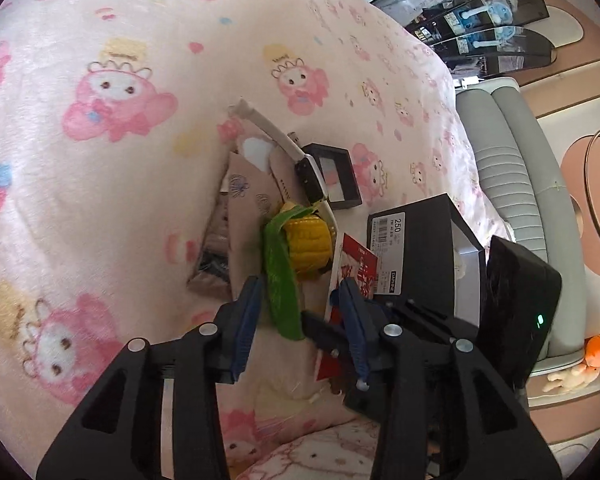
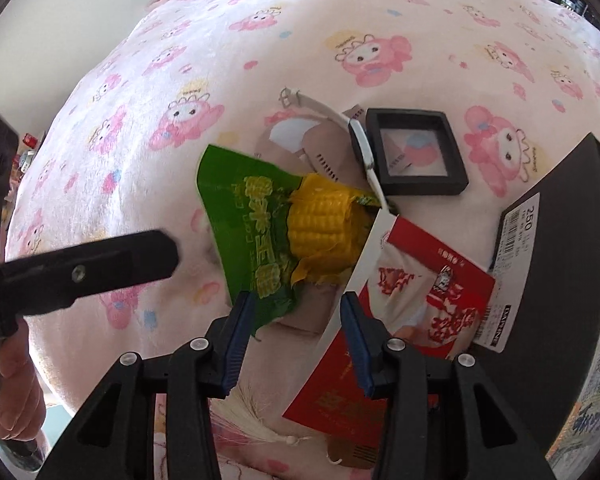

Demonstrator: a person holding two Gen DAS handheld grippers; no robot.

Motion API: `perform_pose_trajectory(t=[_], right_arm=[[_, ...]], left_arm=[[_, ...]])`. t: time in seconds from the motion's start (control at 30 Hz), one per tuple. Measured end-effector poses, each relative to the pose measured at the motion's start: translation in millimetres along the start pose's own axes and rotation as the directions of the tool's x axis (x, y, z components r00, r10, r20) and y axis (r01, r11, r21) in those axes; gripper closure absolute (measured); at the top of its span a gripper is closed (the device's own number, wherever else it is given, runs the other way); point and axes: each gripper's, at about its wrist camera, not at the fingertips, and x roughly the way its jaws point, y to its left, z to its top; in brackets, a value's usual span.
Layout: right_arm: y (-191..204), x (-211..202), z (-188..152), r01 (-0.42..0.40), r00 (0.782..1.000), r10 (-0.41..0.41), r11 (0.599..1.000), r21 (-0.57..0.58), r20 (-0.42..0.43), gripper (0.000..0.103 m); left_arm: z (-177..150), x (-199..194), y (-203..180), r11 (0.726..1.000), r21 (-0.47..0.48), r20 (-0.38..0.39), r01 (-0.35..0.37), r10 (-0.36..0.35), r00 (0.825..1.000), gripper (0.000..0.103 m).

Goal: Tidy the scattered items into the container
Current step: 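Grasp the green corn snack bag with the left gripper, then lift the corn snack bag and carry it toward the black box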

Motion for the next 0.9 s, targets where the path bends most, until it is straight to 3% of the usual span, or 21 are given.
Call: perform_pose_trajectory(t=[0.03, 0.07, 0.1, 0.13, 0.17, 0.23, 0.33, 0.47, 0.57, 0.67, 0.73, 0.8, 0.9], right_arm=[[0, 0, -1, -0.001, 1.000, 0.001, 1.000, 0.007, 0.004, 0.063], [0, -2, -2, 0.000, 1.000, -0.001, 1.000, 0.011, 0.013, 0.063], [0, -5, -2, 0.004, 1.000, -0.004, 1.000, 0.012, 0.025, 0.063], [0, -9, -1, 0.014, 0.999, -0.015, 1.000, 0.012, 0.038, 0.063], [-1, -13, -1, 0.025, 0.998, -0.026, 1.000, 0.012, 0.049, 0.063], [-5, -22, 1, 0.041, 0.997, -0.042, 0.999, 0.016, 0.069, 0.062], [-13, -34, 2, 0.034, 0.994, -0.038, 0.999, 0.039, 0.099, 0.062], [-21, -46, 3, -0.013, 0.992, 0.004, 0.997, 0.070, 0.128, 0.055], [-22, -43, 9, 0.016, 0.989, -0.025, 0.998, 0.066, 0.148, 0.048], [-26, -31, 16, 0.070, 0.990, -0.080, 0.994, 0.089, 0.113, 0.048], [-25, -22, 18, 0.066, 0.995, -0.073, 0.994, 0.088, 0.075, 0.048], [-20, -12, 16, 0.037, 0.998, -0.040, 0.997, 0.070, 0.044, 0.048], [-9, -2, 11, 0.022, 1.000, -0.023, 0.999, 0.049, 0.020, 0.048]], left_arm=[[5, 8, -2, 1.000, 0.012, -0.009, -0.013, 0.013, 1.000, 0.064], [9, 19, -5, 0.999, 0.015, -0.011, -0.038, 0.038, 0.999, 0.086], [12, 26, -2, 0.997, 0.003, -0.023, -0.076, 0.076, 0.997, 0.100], [14, 30, 3, 0.992, -0.024, -0.034, -0.124, 0.123, 0.992, 0.103], [14, 30, 7, 0.991, -0.042, -0.037, -0.127, 0.125, 0.991, 0.103], [8, 19, 14, 0.994, -0.072, -0.016, -0.086, 0.085, 0.996, 0.103], [-12, -13, 23, 0.993, -0.082, 0.046, -0.089, 0.093, 0.995, 0.103], [-34, -64, 39, 0.987, -0.114, 0.154, -0.118, 0.134, 0.979, 0.103], [-38, -78, 43, 0.994, -0.091, 0.177, -0.054, 0.069, 0.982, 0.103], [-30, -60, 30, 0.996, -0.046, 0.145, -0.077, 0.083, 0.986, 0.103], [-19, -41, 21, 0.999, -0.019, 0.104, -0.046, 0.048, 0.993, 0.093], [-11, -25, 14, 1.000, -0.008, 0.064, -0.006, 0.007, 0.998, 0.070], [2, 6, 4, 1.000, 0.012, 0.007, 0.023, -0.024, 1.000, 0.065]])
